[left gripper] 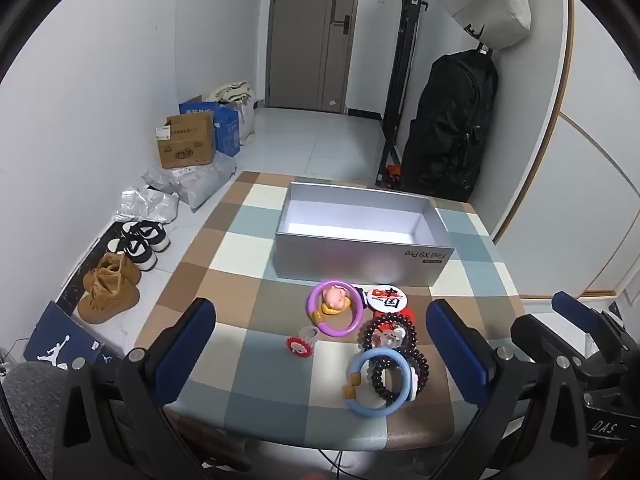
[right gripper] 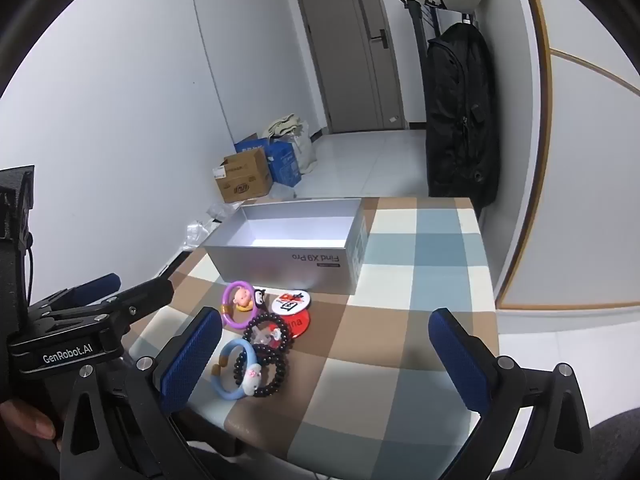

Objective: Organize jewelry

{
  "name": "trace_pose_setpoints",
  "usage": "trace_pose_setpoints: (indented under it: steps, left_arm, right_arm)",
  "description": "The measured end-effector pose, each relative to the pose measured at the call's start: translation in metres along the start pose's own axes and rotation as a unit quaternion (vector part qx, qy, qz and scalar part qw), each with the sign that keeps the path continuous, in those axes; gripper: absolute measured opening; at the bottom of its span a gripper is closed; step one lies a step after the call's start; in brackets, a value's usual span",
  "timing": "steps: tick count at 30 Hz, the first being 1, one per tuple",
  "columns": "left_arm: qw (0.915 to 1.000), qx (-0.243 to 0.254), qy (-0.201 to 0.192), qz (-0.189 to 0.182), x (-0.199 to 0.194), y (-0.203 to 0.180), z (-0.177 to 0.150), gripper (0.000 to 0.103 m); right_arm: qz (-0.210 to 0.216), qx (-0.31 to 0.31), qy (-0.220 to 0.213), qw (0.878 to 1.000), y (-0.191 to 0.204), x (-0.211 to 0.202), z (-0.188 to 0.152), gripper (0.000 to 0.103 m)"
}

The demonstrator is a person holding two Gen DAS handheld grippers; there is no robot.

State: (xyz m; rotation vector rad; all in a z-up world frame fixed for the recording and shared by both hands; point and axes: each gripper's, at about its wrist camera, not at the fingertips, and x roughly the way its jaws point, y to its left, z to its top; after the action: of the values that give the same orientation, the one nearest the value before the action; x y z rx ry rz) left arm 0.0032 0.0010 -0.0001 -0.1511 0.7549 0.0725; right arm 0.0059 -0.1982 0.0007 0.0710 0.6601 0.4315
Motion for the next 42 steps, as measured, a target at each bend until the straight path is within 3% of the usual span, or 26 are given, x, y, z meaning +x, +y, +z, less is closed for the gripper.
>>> trace_pose_setpoints:
  steps: [12, 42]
  left_arm:
    - [0.9997, 0.011, -0.023, 0.001, -0.0078, -0.0028, -0.0034, 0.102]
    - [0.9999, 0.01, -0.013, -0.003, -0.0045, -0.002, -0.0062, 0.102]
  right_arm:
    - [-0.002, -0.002, 0.0, 1.0, 0.0006, 0.0023, 0.0025, 0.103]
    - [-0.001, 0.002, -0.003, 1.0, 0.0012, -0.0021, 0.0019, 0.103]
